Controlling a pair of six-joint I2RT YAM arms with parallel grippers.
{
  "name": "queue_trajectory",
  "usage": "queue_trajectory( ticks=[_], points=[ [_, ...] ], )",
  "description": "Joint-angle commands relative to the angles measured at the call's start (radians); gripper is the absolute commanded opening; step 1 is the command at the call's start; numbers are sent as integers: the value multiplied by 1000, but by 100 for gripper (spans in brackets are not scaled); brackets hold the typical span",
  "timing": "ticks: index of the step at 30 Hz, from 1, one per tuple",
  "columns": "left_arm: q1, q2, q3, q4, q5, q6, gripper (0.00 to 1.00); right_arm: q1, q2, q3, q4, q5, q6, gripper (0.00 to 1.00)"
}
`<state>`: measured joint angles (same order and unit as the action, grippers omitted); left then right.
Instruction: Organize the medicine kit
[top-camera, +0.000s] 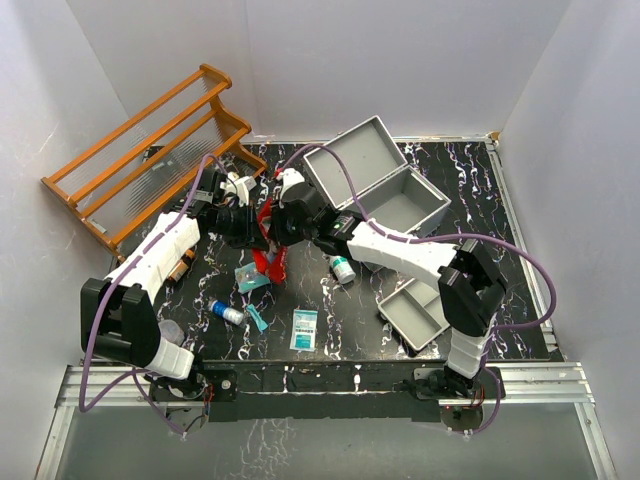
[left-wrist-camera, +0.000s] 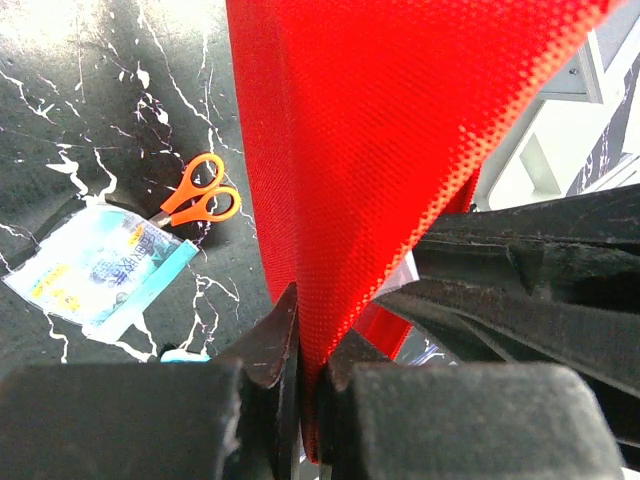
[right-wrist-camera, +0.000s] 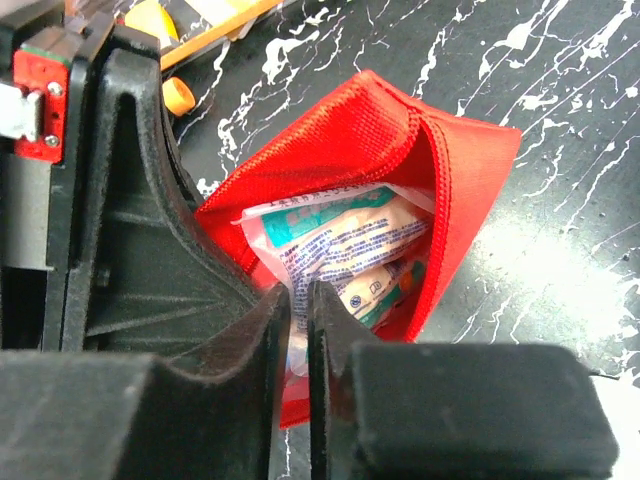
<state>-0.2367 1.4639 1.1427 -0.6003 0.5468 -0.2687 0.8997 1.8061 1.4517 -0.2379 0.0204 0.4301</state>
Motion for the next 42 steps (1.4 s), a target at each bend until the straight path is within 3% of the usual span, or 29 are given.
queue_trajectory(
  ticks=[1,4,14,22,29,34,42],
  points=[
    [-4,-63,-11,13,14,12,0,-1,-46,-8,97,55,106,6],
    [-3,-74,-21,22,5,24,0,-4,-73,-9,82,71,181,0],
    [-3,-161,-87,118,-13,56,0,-50,-166,-67,52,13,446,0],
    [-3,-174,-86,135,20,41,0,-56,-106,-52,67,-29,445,0],
    [-3,-176,-87,129,26,48,0,-58,-39,30,-30,64,464,0],
    [-3,-175,-98,142,38,48,0,-63,-29,54,-53,123,561,0],
    [-3,-176,-108,160,-3,45,0,-69,-49,54,-68,40,716,0]
  ],
)
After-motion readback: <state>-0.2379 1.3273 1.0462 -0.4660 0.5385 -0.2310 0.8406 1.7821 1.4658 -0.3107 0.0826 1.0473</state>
